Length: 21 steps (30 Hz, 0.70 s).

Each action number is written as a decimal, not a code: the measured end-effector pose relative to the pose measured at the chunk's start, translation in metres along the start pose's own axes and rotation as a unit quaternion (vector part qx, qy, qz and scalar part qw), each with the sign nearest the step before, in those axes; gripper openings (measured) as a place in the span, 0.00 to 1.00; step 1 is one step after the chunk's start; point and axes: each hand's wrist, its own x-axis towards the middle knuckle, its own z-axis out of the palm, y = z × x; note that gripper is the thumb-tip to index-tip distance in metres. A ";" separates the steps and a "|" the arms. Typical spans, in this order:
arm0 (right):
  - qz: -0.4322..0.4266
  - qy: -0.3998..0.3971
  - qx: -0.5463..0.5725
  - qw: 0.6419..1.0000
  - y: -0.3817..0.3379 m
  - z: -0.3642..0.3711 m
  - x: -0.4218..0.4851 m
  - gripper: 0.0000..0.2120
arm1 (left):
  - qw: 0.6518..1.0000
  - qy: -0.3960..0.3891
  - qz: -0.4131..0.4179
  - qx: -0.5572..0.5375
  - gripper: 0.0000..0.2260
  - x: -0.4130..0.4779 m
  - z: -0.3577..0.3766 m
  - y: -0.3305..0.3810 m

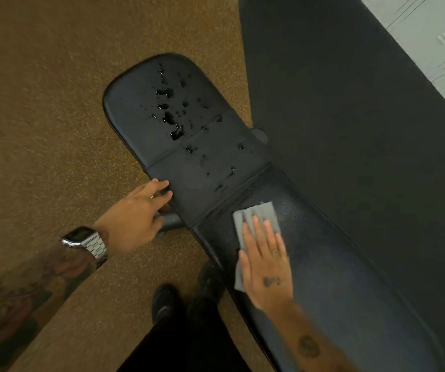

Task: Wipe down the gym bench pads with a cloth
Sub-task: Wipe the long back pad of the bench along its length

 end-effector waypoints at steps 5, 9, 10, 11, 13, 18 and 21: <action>0.132 0.055 0.080 0.986 0.043 -0.014 0.063 0.24 | 1.000 0.007 -0.013 -0.005 0.24 0.000 0.002 0.003; 0.248 0.123 0.287 0.917 0.048 -0.041 0.139 0.21 | 0.999 0.027 -0.020 -0.031 0.24 -0.001 0.007 -0.001; 0.240 0.103 0.323 0.910 0.046 -0.050 0.157 0.20 | 0.998 0.037 -0.020 -0.041 0.24 0.000 0.008 -0.001; 0.216 0.081 0.325 0.917 0.037 -0.058 0.174 0.20 | 0.997 0.048 -0.020 -0.053 0.23 0.000 0.009 -0.002; 0.128 0.088 0.295 0.943 0.005 -0.066 0.199 0.21 | 0.994 0.071 -0.023 -0.081 0.20 0.002 0.007 -0.006; -0.039 -0.005 0.083 0.996 -0.094 -0.013 0.182 0.26 | 0.962 0.159 -0.050 -0.217 0.14 0.009 -0.016 -0.026; -0.133 -0.005 0.056 0.989 -0.117 0.000 0.139 0.25 | 0.950 0.206 -0.096 -0.215 0.15 0.015 -0.035 -0.044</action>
